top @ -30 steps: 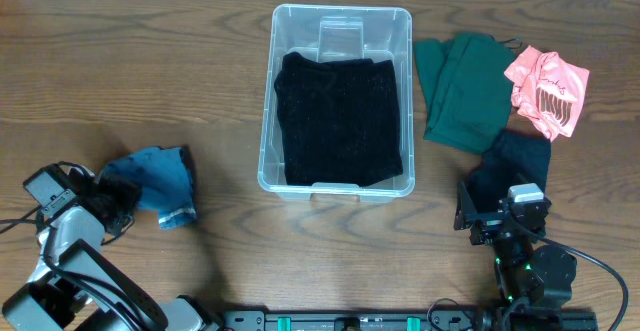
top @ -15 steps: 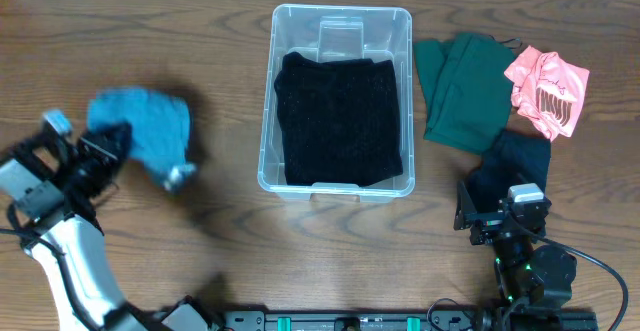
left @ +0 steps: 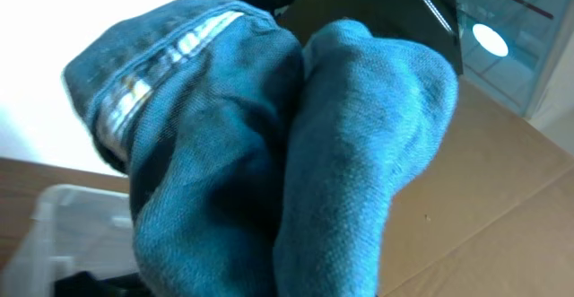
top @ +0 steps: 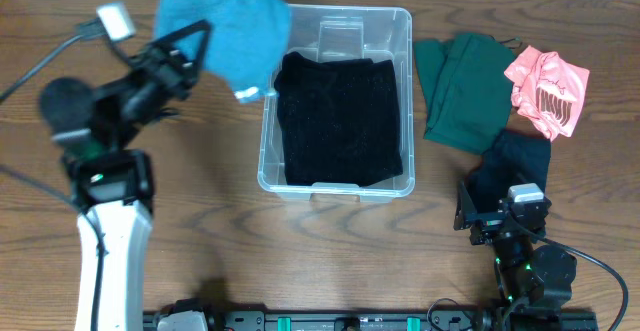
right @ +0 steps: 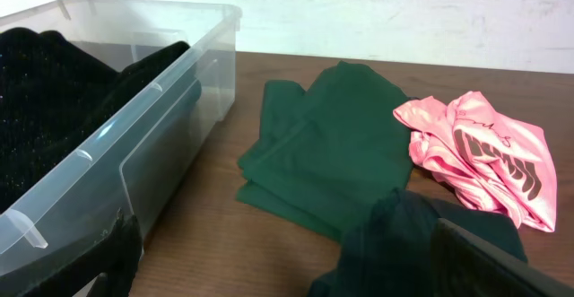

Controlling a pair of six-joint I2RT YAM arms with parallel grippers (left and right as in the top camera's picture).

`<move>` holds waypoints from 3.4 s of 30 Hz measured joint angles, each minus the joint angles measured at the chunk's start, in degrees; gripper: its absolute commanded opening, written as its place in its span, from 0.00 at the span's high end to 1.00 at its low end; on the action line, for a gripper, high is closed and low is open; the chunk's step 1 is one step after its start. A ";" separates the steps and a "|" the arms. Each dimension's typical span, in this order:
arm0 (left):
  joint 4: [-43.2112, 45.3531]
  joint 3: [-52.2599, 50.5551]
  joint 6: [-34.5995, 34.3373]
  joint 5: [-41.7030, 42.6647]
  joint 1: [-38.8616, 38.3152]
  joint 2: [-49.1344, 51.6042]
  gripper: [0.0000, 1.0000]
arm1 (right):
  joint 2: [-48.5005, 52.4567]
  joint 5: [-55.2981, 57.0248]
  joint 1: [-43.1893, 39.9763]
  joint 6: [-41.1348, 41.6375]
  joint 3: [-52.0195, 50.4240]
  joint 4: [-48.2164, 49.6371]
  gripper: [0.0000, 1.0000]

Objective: Pack container

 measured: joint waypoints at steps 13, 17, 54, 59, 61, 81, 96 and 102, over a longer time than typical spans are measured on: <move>2.08 5.18 -9.79 -29.27 -20.96 24.55 0.94 | 0.00 0.00 0.00 0.00 0.00 0.02 0.01; -4.28 12.63 -13.86 -32.89 -23.45 32.20 0.94 | 0.00 0.00 0.00 0.00 0.00 0.02 0.01; -39.23 38.75 -3.28 -35.34 -31.12 54.49 0.94 | 0.00 0.00 0.00 0.00 0.00 0.02 0.01; -44.94 38.88 -10.19 -37.05 -30.86 54.47 0.93 | 0.00 0.00 0.00 0.00 0.00 0.02 0.01; -45.57 38.88 -11.47 -37.44 -30.73 54.47 0.84 | 0.00 0.00 0.00 0.00 0.00 0.02 0.01; -41.79 38.86 -7.17 -29.18 -27.71 41.16 0.02 | 0.00 0.00 0.00 0.00 0.00 0.00 0.01; -75.34 39.10 20.50 -55.91 -16.68 18.14 0.02 | 0.00 0.00 0.00 0.00 0.00 0.02 0.01; -82.31 39.10 23.52 -60.30 -7.48 18.16 0.02 | 0.00 0.09 0.02 -0.02 0.00 0.22 0.01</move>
